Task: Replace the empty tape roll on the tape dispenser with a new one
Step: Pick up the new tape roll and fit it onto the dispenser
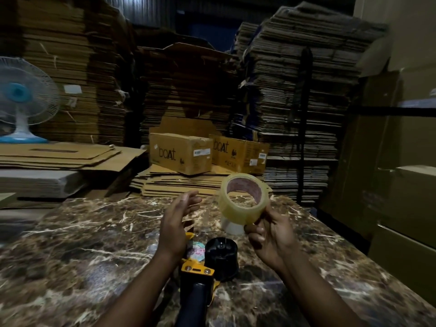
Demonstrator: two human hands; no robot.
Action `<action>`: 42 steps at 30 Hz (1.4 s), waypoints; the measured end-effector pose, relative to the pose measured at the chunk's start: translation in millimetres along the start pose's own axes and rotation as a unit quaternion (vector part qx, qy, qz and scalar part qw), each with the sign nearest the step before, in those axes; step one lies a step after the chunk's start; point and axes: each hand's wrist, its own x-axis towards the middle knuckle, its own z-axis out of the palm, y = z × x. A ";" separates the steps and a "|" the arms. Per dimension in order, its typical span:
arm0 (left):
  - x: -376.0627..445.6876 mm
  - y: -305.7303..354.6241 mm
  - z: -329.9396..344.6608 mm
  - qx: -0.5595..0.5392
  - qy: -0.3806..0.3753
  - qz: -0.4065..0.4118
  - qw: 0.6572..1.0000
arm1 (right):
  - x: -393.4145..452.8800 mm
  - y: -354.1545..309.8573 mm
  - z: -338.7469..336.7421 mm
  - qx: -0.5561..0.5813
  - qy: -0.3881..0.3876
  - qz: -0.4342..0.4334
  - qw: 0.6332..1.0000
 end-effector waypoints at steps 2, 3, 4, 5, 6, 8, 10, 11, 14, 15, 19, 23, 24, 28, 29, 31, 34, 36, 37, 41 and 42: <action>0.5 0.7 -0.4 0.005 -0.012 0.003 1.000 | -0.8 4.2 -2.4 0.005 0.008 0.012 1.000; 0.0 2.1 -0.6 0.006 -0.023 0.005 1.000 | -1.4 6.7 -3.4 0.004 0.011 0.018 1.000; -0.5 3.4 -0.9 0.011 -0.036 0.008 0.999 | -1.7 9.6 -5.0 0.003 0.014 0.024 1.000; -0.6 4.0 -1.5 0.018 -0.051 0.012 0.998 | -1.8 12.5 -5.8 0.001 0.017 0.029 0.999; -0.9 4.2 -2.8 0.028 -0.065 0.018 0.997 | -1.9 15.4 -6.9 -0.002 0.022 0.032 0.999; -2.7 3.1 -5.5 0.039 -0.088 0.044 0.994 | -1.3 20.5 -8.3 -0.003 0.034 0.030 0.999; -4.1 -0.4 -7.4 0.086 -0.098 0.077 0.988 | 0.0 24.8 -9.6 0.004 0.044 0.027 0.999; -5.5 -1.6 -6.4 0.122 -0.097 0.088 0.984 | 0.8 26.5 -10.6 0.008 0.046 0.028 0.999; -8.1 -2.7 -0.2 0.191 -0.069 0.104 0.974 | 2.2 28.8 -12.8 0.010 0.053 0.029 0.998; -7.3 -3.7 0.2 0.203 -0.061 0.112 0.971 | 2.5 28.8 -13.3 0.007 0.057 0.026 0.998; -4.2 -7.4 -1.8 0.243 -0.024 0.131 0.961 | 2.8 28.6 -15.1 -0.004 0.073 0.017 0.997; -2.4 -8.6 -4.1 0.254 -0.007 0.114 0.960 | 1.1 28.1 -14.9 -0.009 0.077 0.017 0.997; -1.8 -8.5 -4.5 0.259 -0.011 0.115 0.959 | 0.3 27.5 -13.9 -0.012 0.077 0.016 0.997; -0.6 -9.5 -7.7 0.261 -0.016 0.114 0.959 | -1.7 22.5 -12.2 -0.021 0.070 0.009 0.997; -0.4 -10.5 -8.4 0.257 -0.020 0.108 0.960 | -1.9 20.9 -12.4 -0.021 0.066 0.010 0.998; -1.1 -11.3 -9.0 0.249 -0.026 0.098 0.963 | -1.6 18.8 -13.5 -0.019 0.056 0.006 0.998; 0.0 -13.5 -9.8 0.246 -0.019 0.099 0.964 | -0.9 15.7 -11.8 -0.046 0.049 -0.028 0.997; 2.0 -15.0 -12.7 0.237 -0.003 0.092 0.967 | 1.1 13.2 -9.8 -0.103 0.045 -0.072 0.991; 3.4 -15.3 -14.7 0.231 0.009 0.085 0.969 | 0.6 11.5 -7.1 -0.133 0.040 -0.097 0.986; 6.5 -14.7 -20.6 0.258 0.051 0.085 0.961 | -8.7 -1.6 5.1 -0.315 -0.022 -0.177 0.932; 5.8 -13.4 -19.8 0.258 0.055 0.091 0.960 | -11.4 -5.2 8.6 -0.376 -0.037 -0.189 0.907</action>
